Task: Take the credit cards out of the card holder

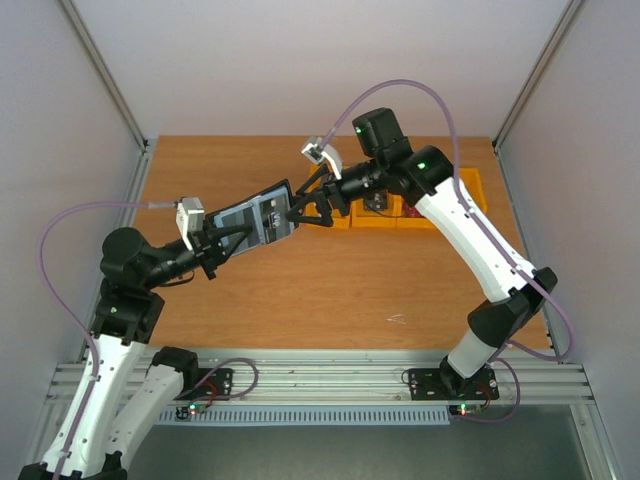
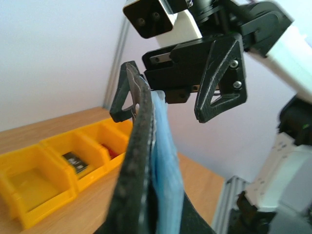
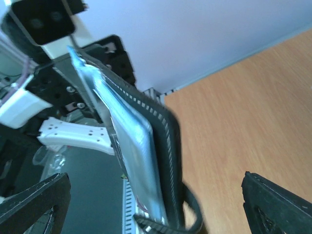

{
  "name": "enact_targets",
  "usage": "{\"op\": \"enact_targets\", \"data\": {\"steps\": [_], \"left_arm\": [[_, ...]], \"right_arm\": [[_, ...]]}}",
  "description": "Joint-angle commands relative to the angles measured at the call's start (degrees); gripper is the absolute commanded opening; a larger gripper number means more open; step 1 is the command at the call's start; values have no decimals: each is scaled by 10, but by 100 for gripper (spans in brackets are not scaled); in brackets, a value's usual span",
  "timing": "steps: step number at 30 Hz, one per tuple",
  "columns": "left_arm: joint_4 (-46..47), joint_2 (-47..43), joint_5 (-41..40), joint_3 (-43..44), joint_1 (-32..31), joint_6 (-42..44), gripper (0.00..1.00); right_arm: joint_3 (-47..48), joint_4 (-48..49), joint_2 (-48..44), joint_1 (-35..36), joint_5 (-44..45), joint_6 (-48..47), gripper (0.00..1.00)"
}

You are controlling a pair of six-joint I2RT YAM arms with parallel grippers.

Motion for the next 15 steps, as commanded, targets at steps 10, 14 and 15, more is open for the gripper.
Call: {"op": "enact_targets", "data": {"steps": [10, 14, 15], "left_arm": [[151, 12, 67, -6, 4, -109, 0], [142, 9, 51, -11, 4, -114, 0], [129, 8, 38, -12, 4, -116, 0]], "right_arm": [[35, -23, 17, 2, -132, 13, 45], [29, -7, 10, 1, -138, 25, 2], [26, -5, 8, 2, -135, 25, 1]]}}
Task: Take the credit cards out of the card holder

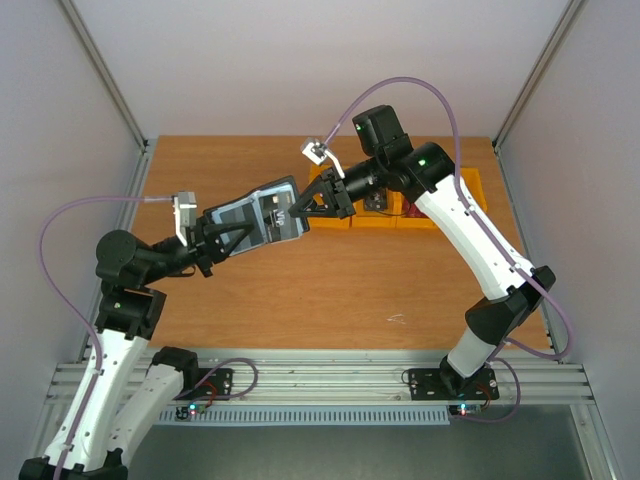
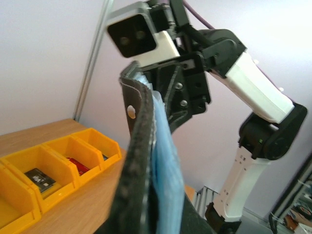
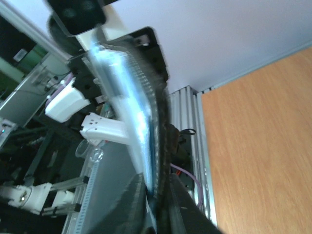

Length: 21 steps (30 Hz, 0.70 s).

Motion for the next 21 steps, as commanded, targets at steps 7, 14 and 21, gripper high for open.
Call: {"op": "enact_targets", "data": {"steps": [7, 14, 21], "left_arm": [[-165, -20, -298, -7, 8, -4, 46], [-258, -28, -599, -20, 25, 76, 61], [-138, -55, -231, -16, 26, 227, 52]], "right_arm": [[-13, 35, -16, 2, 52, 38, 1], [-2, 33, 3, -1, 216, 111, 1], [7, 25, 21, 25, 372, 160, 1]]}}
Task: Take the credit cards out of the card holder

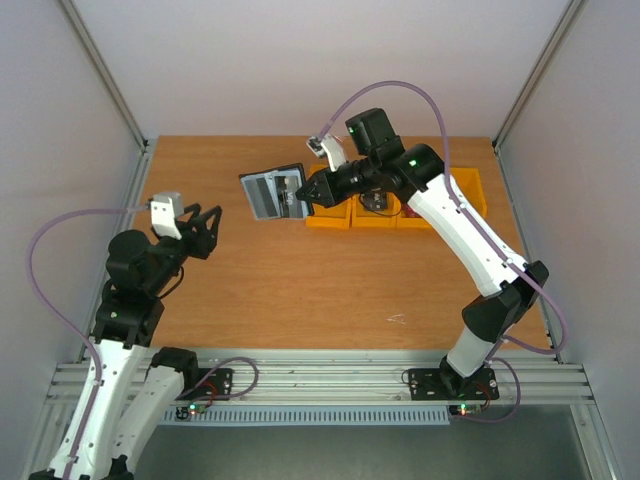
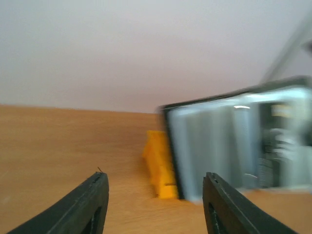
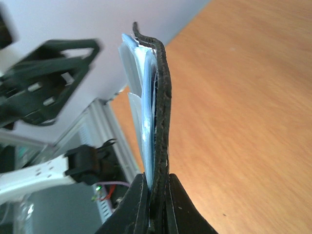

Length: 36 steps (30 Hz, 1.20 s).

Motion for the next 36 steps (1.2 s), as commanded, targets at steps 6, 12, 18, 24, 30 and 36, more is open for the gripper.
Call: {"op": "enact_targets", "data": {"steps": [6, 12, 18, 24, 30, 36], "left_arm": [[271, 36, 444, -44, -10, -139, 39], [250, 43, 383, -37, -7, -182, 39], [238, 40, 401, -36, -7, -168, 37], [283, 50, 415, -43, -12, -186, 33], [337, 62, 475, -32, -32, -195, 33], [357, 63, 491, -22, -42, -202, 15]], "right_arm": [[25, 35, 17, 49, 25, 22, 1], [4, 78, -4, 53, -102, 3, 1], [-21, 122, -18, 66, -148, 1, 1], [-14, 137, -6, 85, -147, -9, 1], [0, 146, 30, 86, -92, 8, 1], [-2, 183, 46, 86, -106, 29, 1]]}}
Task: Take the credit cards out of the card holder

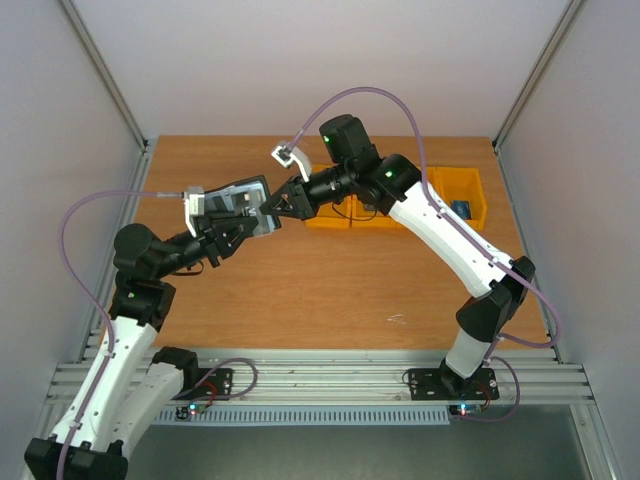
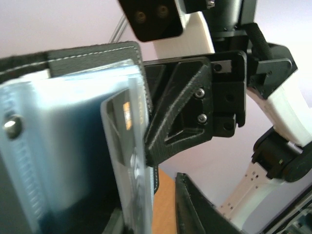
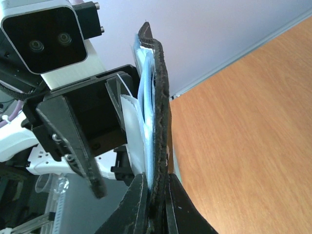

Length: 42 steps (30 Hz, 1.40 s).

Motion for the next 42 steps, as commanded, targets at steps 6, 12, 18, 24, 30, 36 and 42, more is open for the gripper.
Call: {"op": "enact_targets", "data": {"steps": [6, 12, 18, 24, 30, 36, 42], "left_arm": [[54, -17, 56, 17, -11, -4, 0], [33, -33, 41, 6, 5, -3, 0], [27, -27, 66, 9, 6, 6, 0], [23, -28, 56, 7, 6, 6, 14], [21, -30, 58, 9, 7, 3, 12], [9, -32, 56, 12, 12, 2, 12], [-26, -32, 34, 17, 13, 13, 0]], "right_arm": [[-21, 60, 9, -3, -23, 4, 1], [-62, 31, -14, -43, -54, 5, 1], [-49, -20, -31, -43, -91, -48, 1], [-39, -23, -23, -41, -123, -50, 1], [-18, -60, -21, -41, -113, -79, 1], [-12, -83, -18, -42, -111, -94, 1], [-1, -95, -14, -41, -106, -99, 5]]}}
